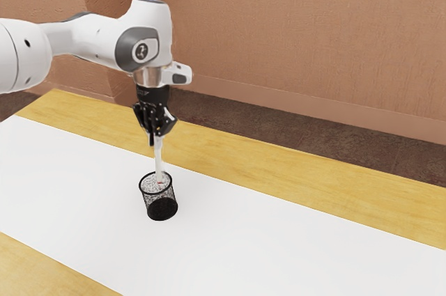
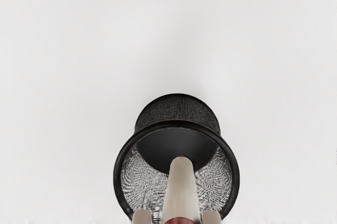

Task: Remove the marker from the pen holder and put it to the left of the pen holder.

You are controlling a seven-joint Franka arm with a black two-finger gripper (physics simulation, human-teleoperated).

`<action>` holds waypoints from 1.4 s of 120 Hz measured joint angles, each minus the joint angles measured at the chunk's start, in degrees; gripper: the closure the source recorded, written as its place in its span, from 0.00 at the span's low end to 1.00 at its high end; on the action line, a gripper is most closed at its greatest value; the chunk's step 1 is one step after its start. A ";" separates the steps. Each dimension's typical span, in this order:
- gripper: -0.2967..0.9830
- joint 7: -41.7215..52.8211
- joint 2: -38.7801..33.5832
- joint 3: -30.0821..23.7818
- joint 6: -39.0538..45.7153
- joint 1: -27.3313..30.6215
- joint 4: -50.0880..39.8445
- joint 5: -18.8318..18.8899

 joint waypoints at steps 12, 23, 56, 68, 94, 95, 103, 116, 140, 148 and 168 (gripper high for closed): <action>0.85 -0.15 -2.95 0.97 -1.79 -0.02 0.34 0.18; 0.84 -0.20 -3.51 1.73 -2.91 0.14 1.33 1.03; 0.84 -0.45 0.71 4.35 -4.90 1.10 1.13 6.10; 0.84 -0.84 2.32 4.37 -6.02 1.19 1.01 7.69; 0.84 -2.60 6.01 4.39 -8.75 0.73 0.98 10.62; 0.84 -2.71 6.21 4.39 -8.84 0.72 0.98 10.71; 0.84 -3.69 7.71 4.39 -9.69 0.70 1.05 11.27; 0.84 -5.25 10.02 4.39 -10.93 0.84 1.01 11.73; 0.83 -7.62 11.70 4.32 -12.27 0.61 1.05 11.91; 0.81 -8.25 11.85 4.30 -12.53 0.53 1.03 11.88; 0.52 -9.38 11.97 4.27 -13.41 0.65 1.08 11.25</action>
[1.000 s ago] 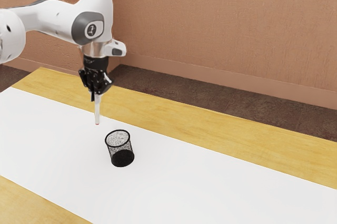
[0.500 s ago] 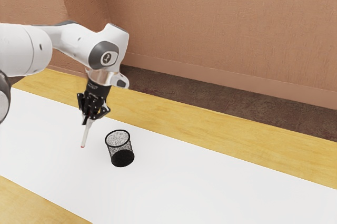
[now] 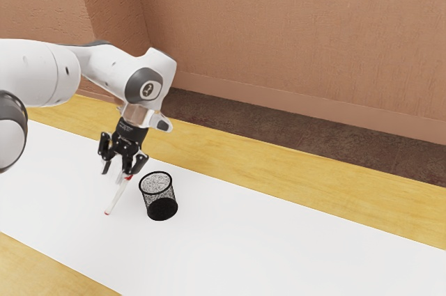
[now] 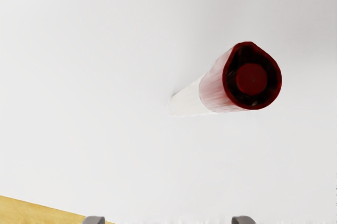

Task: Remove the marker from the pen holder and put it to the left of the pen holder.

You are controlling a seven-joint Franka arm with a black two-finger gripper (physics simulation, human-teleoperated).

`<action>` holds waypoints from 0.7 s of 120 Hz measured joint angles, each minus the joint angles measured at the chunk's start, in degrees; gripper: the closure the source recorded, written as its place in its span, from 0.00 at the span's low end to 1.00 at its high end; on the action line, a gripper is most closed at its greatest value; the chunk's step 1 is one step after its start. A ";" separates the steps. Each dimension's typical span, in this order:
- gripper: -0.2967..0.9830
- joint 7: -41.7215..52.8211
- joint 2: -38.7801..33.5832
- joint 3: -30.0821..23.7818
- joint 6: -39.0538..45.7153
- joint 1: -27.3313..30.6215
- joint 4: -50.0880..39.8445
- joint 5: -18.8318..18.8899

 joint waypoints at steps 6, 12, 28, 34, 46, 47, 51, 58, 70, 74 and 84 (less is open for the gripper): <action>0.46 -0.27 -0.02 0.00 -0.16 0.01 0.00 -0.09; 0.41 -0.50 -0.04 0.00 -0.28 -0.03 0.00 -0.17; 0.33 -0.97 -0.38 -0.08 -0.49 -0.16 0.18 -0.29; 0.31 -1.06 -0.74 -0.13 -0.55 -0.19 0.39 -0.34; 0.28 0.02 -6.43 0.05 -0.46 0.61 3.99 -3.00; 0.28 0.16 -7.69 0.03 -0.35 0.61 4.36 -3.42; 0.27 0.67 -13.61 0.02 0.27 0.45 4.87 -5.22; 0.26 1.29 -22.09 0.06 1.14 0.14 3.97 -7.54; 0.25 1.32 -27.35 -0.14 1.28 0.58 3.05 -9.69; 0.25 1.44 -27.81 -0.13 1.20 0.62 2.81 -10.14; 0.24 2.26 -28.25 0.11 1.06 -0.15 2.67 -11.49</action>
